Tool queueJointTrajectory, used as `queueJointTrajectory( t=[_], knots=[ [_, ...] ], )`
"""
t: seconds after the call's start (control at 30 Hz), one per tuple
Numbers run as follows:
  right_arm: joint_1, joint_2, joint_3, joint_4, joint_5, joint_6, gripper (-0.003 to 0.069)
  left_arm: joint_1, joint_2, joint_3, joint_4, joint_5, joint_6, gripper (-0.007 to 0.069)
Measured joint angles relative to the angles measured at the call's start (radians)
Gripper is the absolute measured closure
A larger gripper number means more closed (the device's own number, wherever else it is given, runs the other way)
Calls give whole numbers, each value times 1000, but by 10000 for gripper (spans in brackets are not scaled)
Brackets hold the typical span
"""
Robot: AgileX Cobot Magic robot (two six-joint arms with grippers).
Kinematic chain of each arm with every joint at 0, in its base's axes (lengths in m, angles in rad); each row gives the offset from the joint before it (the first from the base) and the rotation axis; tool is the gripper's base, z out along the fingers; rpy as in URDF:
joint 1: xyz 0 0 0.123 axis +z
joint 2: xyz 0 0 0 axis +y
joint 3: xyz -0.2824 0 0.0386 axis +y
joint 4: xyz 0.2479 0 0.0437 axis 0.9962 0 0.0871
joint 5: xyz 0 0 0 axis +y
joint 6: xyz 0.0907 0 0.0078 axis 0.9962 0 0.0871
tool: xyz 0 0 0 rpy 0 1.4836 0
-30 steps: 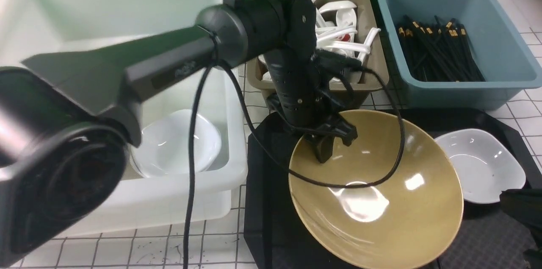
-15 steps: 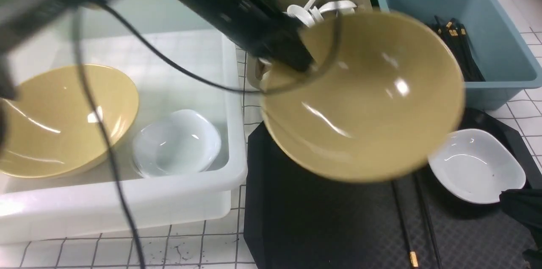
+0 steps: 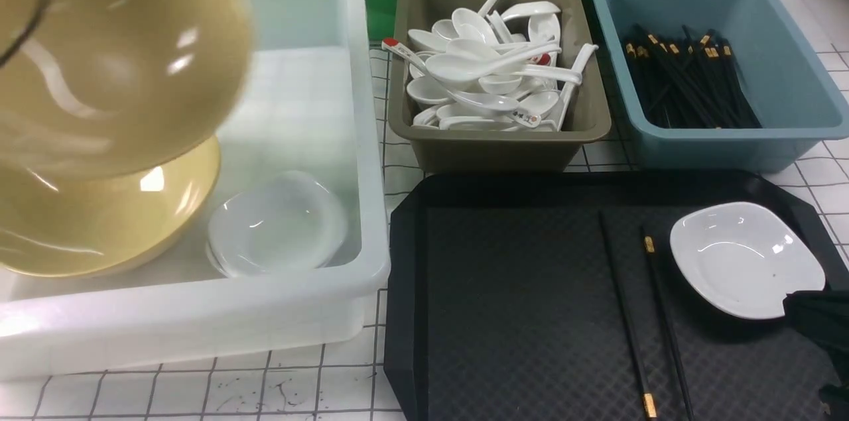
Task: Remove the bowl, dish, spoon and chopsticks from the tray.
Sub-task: Use the left arm to put the noodle bowl into the large storage box on the left
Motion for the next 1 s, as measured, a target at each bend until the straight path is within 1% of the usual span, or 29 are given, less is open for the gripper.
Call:
queueJointTrajectory(
  t=[0.07, 0.13, 0.2, 0.23, 0.4, 0.5, 0.53, 0.6, 0.67, 0.7, 0.73, 0.8, 0.9, 0.93, 1.0],
  knots=[
    [0, 0, 0, 0, -3, 0, 592, 29, -10, 79, 1, -74, -13, 619],
    [0, 0, 0, 0, -5, 0, 590, 31, -5, 146, 0, -140, -14, 619],
    [0, 0, 0, 0, -8, 0, 589, 26, -3, 171, 2, -168, -14, 619],
    [0, 0, 0, 0, -9, 0, 588, 14, 2, 212, 23, -214, -14, 618],
    [0, 0, 0, 0, -11, 0, 584, -27, 13, 280, 108, -370, -14, 610],
    [0, 0, 0, 0, -11, 0, 582, -57, 14, 309, 123, -413, -14, 587],
    [0, 0, 0, 0, -12, 0, 580, -84, 14, 315, 136, -429, -6, 547],
    [0, 3, 1, 0, -15, 0, 578, -108, 12, 315, 171, -433, 2, 471],
    [0, 8, 1, 0, -17, 0, 575, -118, 9, 315, 200, -431, 2, 438],
    [0, 22, 2, 3, -19, 6, 572, -133, -1, 310, 249, -416, -6, 370],
    [0, 29, 3, 3, -21, 9, 570, -136, -7, 308, 261, -414, -11, 344],
    [0, 68, 14, 4, -22, 40, 554, -147, -38, 294, 320, -406, -55, 251],
    [0, 106, 19, 4, -1, 65, 524, -150, -91, 274, 364, -402, -117, 181],
    [0, 127, 17, 4, 18, 80, 497, -151, -120, 266, 371, -399, -143, 161],
    [0, 162, 5, -1, 67, 105, 449, -153, -177, 252, 369, -391, -176, 155]
  ],
)
